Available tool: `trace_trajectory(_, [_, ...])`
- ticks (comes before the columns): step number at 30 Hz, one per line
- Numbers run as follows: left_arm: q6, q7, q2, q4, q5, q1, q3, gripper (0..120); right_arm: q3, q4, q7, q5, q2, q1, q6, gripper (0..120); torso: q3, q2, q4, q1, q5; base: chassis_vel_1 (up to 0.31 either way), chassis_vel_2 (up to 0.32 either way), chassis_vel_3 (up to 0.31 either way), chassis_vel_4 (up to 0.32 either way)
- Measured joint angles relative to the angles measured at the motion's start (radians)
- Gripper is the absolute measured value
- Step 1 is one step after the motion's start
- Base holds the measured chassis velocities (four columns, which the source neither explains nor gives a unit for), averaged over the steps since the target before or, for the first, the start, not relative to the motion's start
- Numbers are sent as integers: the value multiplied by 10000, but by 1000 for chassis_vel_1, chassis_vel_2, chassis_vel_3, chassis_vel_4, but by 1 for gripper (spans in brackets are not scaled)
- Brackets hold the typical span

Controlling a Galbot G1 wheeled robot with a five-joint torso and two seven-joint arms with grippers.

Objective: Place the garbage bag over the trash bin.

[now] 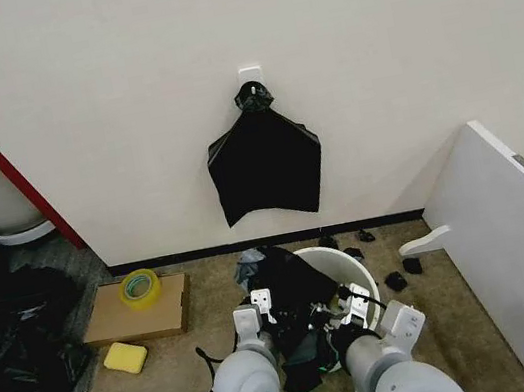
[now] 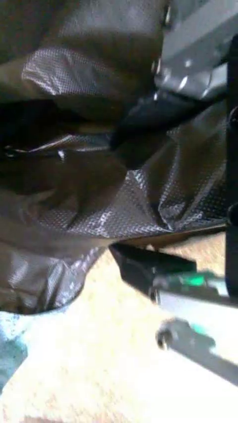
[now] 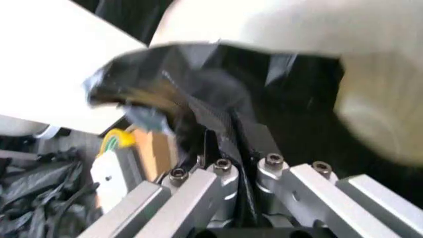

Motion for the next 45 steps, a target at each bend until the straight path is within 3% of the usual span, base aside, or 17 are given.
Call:
trace_trajectory(2, [193,-124,11,-13,-125,-13,-62,51,29,-87,-84,-176,-51,56,1,0,0,0,1,0,1,0,0,0,0])
trace_trajectory(5, [588,-399,-3,-75,-669,-57,-332,36,29,-318,-311,-624,-220,166,-7,0,1,0,0,0,0,0,0,0,0])
trace_trajectory(8, [603,-451,4,-112,-855,-66,-476,30,0,-408,-394,-830,-272,188,-28,0,1,0,0,0,0,0,0,0,0])
trace_trajectory(13, [714,-646,304,-375,-1631,-23,-1064,7,7,-803,-718,-1672,-456,284,-6,0,3,-1,-2,0,-3,0,0,0,0])
trace_trajectory(16, [726,-661,507,-521,-1801,63,-1319,2,50,-1120,-1001,-2394,-589,345,171,0,2,-1,-2,0,-3,0,0,0,0])
trace_trajectory(19, [627,-515,794,-728,-1737,247,-1535,1,129,-1538,-1544,-3266,-795,444,474,0,3,-1,-1,1,-4,0,0,0,0])
trace_trajectory(24, [493,-81,1242,-1142,-1078,658,-1680,1,274,-1605,-2196,-3446,-982,732,550,0,2,-1,0,1,-3,0,0,0,0])
trace_trajectory(33, [-589,2041,2219,-1969,2133,1967,-2115,1,580,-2814,-2689,-3404,-1206,1670,322,0,2,-1,3,1,0,0,0,0,0])
trace_trajectory(45, [-1102,2613,2603,-2665,1897,1952,-2943,1,1181,-3702,-2818,-3480,-1521,1860,187,0,1,-1,-1,1,-1,0,0,0,0])
